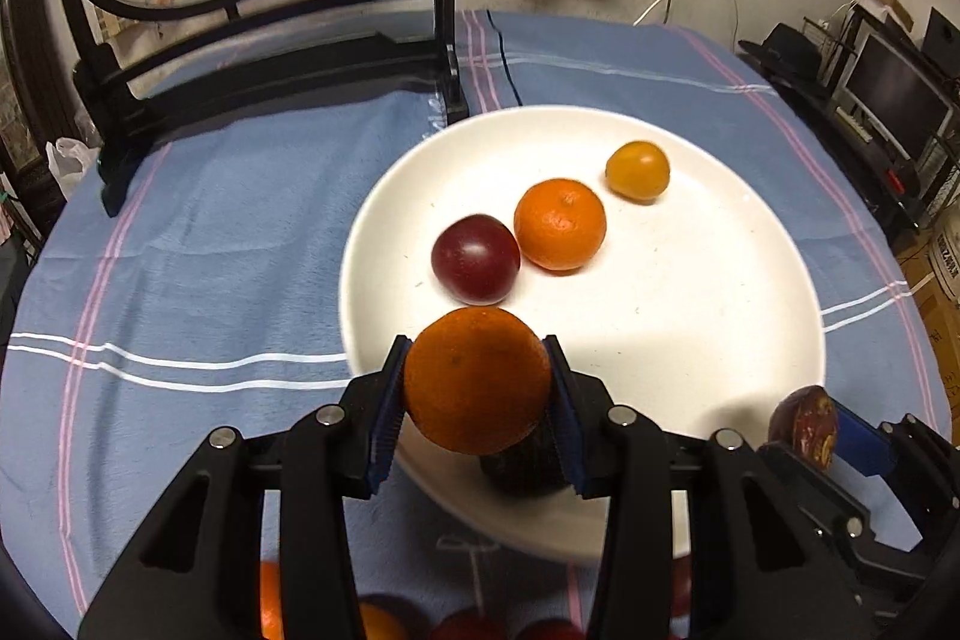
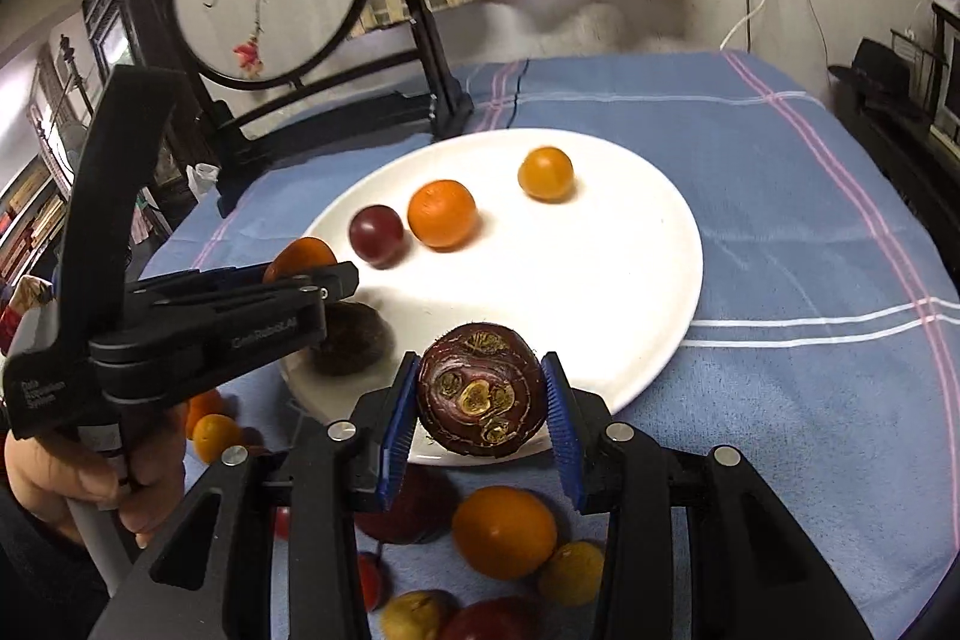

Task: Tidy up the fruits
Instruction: 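Grasp a brown date with the right tool while the left places an orange on the plate, then grasp another brown date with the right tool and lift it, then place the date on the plate with the right tool while the left places a yellow-green fruit, then grasp a red cherry tomato with the right tool while the left grasps another red tomato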

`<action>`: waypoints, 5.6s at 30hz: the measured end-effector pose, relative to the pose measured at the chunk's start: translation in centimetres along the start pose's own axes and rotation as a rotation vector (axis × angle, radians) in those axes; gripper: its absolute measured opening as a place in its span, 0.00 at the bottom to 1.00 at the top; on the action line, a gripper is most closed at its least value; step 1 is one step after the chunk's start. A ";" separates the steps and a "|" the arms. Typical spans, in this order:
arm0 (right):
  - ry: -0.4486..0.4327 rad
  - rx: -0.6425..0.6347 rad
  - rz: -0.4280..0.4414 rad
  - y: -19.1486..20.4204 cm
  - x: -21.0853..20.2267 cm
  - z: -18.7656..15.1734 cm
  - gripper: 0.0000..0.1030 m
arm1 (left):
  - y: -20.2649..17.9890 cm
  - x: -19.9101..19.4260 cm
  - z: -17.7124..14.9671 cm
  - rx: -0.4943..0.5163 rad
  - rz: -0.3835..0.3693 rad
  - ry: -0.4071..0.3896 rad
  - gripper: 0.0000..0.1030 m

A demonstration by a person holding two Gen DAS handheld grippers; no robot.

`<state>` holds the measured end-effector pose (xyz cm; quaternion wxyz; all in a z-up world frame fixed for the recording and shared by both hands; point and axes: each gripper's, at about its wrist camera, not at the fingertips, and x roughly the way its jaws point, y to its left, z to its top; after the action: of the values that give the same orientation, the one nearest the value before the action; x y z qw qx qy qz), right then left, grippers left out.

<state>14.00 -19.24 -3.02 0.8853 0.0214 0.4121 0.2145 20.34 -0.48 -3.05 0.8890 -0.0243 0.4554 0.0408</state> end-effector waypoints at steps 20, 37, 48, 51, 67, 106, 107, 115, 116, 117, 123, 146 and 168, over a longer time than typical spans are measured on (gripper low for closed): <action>-0.043 0.005 -0.004 -0.5 -2.2 -0.7 0.64 | 5.2 -7.5 -6.0 -0.078 0.052 -0.111 0.87; 0.094 -0.077 0.089 3.8 -6.4 -9.6 0.66 | 9.7 -8.0 -10.1 -0.160 0.046 -0.093 0.88; 0.174 -0.222 0.032 7.7 -4.2 -10.9 0.64 | 11.2 -7.8 -10.2 -0.202 0.073 -0.080 0.88; 0.188 -0.302 -0.025 9.1 -3.5 -11.6 0.49 | 12.1 -7.8 -10.1 -0.233 0.072 -0.075 0.88; 0.136 -0.142 0.128 5.8 -5.6 -10.4 0.42 | 12.7 -7.7 -12.0 -0.151 0.095 -0.037 0.88; -0.003 -0.124 0.090 3.0 -10.1 -7.9 0.42 | 8.9 -11.5 -10.6 -0.052 0.011 -0.191 0.33; -0.023 -0.125 0.089 3.0 -10.4 -7.2 0.42 | 8.3 -12.1 -10.1 -0.040 -0.010 -0.202 0.33; -0.129 -0.115 0.074 3.2 -9.5 -0.9 0.42 | 3.6 -11.0 -5.5 -0.011 -0.097 -0.188 0.33; -0.129 -0.106 0.067 3.0 -8.9 -0.3 0.42 | 3.2 -10.4 -5.0 -0.017 -0.103 -0.177 0.33; -0.128 -0.095 0.058 2.6 -8.2 0.2 0.42 | 2.8 -9.8 -4.5 -0.024 -0.113 -0.163 0.33; -0.060 0.030 0.068 -0.8 -3.6 0.9 0.42 | 0.4 -5.5 -2.9 -0.007 -0.101 -0.097 0.34; -0.077 0.134 0.053 -3.9 -2.5 -0.3 0.60 | 1.6 -6.6 -5.6 -0.053 -0.074 -0.136 0.70; 0.048 -0.155 -0.060 1.2 -5.3 -9.1 0.53 | 8.0 -7.7 -10.5 -0.161 0.015 -0.122 0.84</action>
<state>3.80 -21.53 -4.96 0.8802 -0.0647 0.4156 0.2197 6.67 6.27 -2.98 0.9100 -0.0899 0.3957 0.0852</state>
